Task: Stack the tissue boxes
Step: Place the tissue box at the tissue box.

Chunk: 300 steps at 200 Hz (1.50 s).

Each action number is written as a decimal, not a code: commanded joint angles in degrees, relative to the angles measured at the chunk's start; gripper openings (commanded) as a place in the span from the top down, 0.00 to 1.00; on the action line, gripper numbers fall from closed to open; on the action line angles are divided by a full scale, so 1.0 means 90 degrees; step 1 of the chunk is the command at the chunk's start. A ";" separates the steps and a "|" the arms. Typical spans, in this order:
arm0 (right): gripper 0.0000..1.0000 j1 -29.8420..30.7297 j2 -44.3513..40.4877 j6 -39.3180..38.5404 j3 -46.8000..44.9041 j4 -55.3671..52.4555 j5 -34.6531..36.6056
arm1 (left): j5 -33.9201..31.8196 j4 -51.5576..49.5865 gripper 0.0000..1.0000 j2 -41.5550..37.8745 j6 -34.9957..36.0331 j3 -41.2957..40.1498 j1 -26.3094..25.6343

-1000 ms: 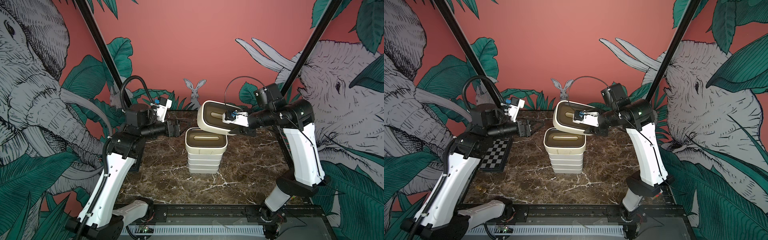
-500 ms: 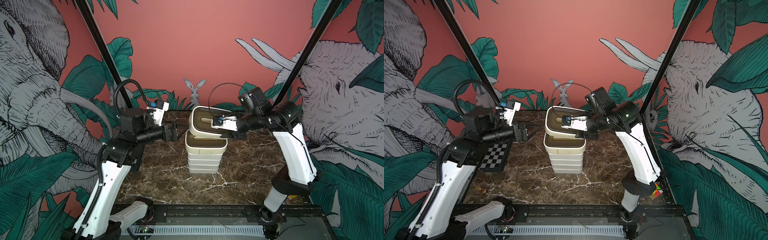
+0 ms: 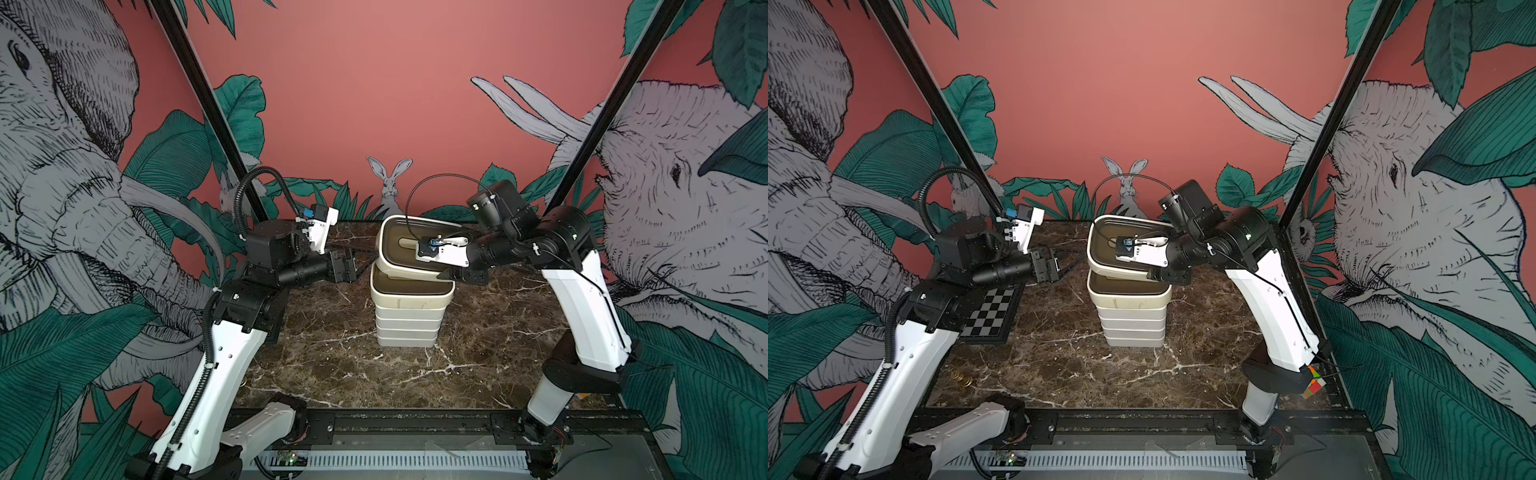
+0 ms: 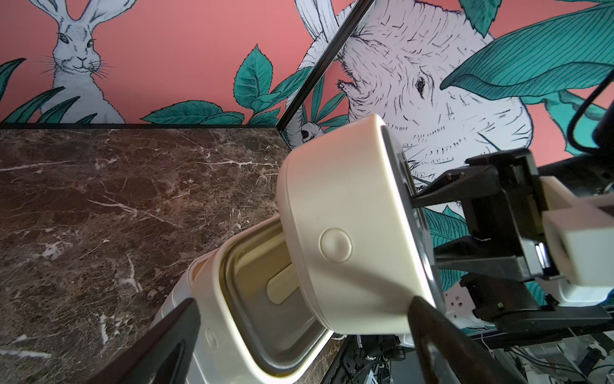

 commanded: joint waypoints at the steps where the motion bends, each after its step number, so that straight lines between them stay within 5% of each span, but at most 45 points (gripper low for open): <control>1: 0.62 0.0145 -0.0033 0.0061 0.0014 -0.0265 -0.0039 | 0.0259 0.0376 0.01 -0.0104 -0.0175 -0.0122 0.0009; 91: 0.60 0.0285 -0.0033 0.0013 -0.0109 -0.0338 -0.0001 | 0.0349 0.0349 0.07 -0.0467 -0.0119 -0.0303 0.0009; 194: 0.59 0.0336 -0.0016 0.0041 -0.0307 -0.0460 0.0186 | 0.0393 0.0505 0.26 -0.0272 -0.0299 -0.0381 0.0009; 300: 0.57 0.0339 0.0055 -0.0018 -0.0471 -0.0503 0.0213 | 0.0711 0.0832 0.28 -0.0198 -0.0387 -0.0612 0.0009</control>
